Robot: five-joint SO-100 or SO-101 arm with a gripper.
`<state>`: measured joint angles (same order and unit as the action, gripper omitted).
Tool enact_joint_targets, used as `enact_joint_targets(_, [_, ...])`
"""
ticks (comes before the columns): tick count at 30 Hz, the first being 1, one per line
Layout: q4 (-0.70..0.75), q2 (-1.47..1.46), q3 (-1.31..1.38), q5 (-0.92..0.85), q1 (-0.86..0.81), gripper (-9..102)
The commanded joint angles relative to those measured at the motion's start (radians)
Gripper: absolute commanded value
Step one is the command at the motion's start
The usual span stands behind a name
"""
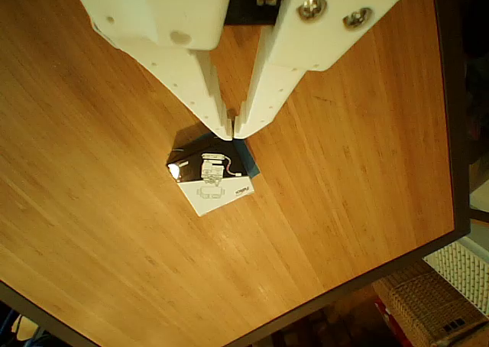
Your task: Push the box on top of the target
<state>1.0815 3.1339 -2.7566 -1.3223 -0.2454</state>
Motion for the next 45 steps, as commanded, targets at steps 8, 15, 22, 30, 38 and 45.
enact_joint_targets(8, [0.173, 0.176, 0.002, 0.002, 0.025, 0])
enact_joint_targets(15, [0.255, 0.233, 0.002, 0.008, 0.038, 0])
enact_joint_targets(22, [0.255, 0.233, 0.002, 0.006, 0.066, 0])
enact_joint_targets(30, [0.253, 0.244, 0.002, 0.009, 0.071, 0])
enact_joint_targets(38, [0.253, 0.244, 0.002, 0.009, 0.071, 0])
enact_joint_targets(45, [0.253, 0.244, 0.002, 0.009, 0.071, 0])
